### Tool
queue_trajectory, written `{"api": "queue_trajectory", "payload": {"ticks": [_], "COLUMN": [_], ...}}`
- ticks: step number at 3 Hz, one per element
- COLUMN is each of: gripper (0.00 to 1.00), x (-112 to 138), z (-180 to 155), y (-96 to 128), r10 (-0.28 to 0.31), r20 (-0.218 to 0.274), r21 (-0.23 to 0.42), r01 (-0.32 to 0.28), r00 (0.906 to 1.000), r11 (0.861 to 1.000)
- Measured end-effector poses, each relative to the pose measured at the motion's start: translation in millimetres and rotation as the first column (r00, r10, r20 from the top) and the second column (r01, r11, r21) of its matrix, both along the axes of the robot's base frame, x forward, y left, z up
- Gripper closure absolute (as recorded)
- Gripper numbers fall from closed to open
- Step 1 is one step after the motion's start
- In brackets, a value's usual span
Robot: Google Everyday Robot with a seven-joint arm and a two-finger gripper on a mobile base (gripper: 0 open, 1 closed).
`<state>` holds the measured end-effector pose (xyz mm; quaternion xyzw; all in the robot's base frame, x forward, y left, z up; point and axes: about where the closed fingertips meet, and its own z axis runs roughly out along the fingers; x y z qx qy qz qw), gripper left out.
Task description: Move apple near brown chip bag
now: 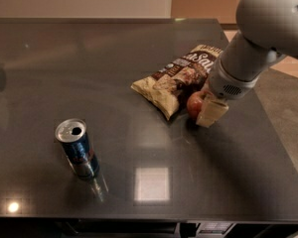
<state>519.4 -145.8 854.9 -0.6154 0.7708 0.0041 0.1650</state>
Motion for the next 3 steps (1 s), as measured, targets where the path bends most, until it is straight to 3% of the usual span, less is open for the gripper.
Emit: {"api": "queue_trajectory", "payload": {"ticks": [2, 3], "gripper": [0.13, 0.00], "x": [12.5, 9.2], "z": [-9.0, -6.0], "y": [2.1, -1.5], "r10": [0.001, -0.035], "r20": [-0.001, 0.029], "r21": [-0.017, 0.005], "r01": [-0.001, 0.035], "r00": [1.0000, 0.9990], "r11": [1.000, 0.999]}}
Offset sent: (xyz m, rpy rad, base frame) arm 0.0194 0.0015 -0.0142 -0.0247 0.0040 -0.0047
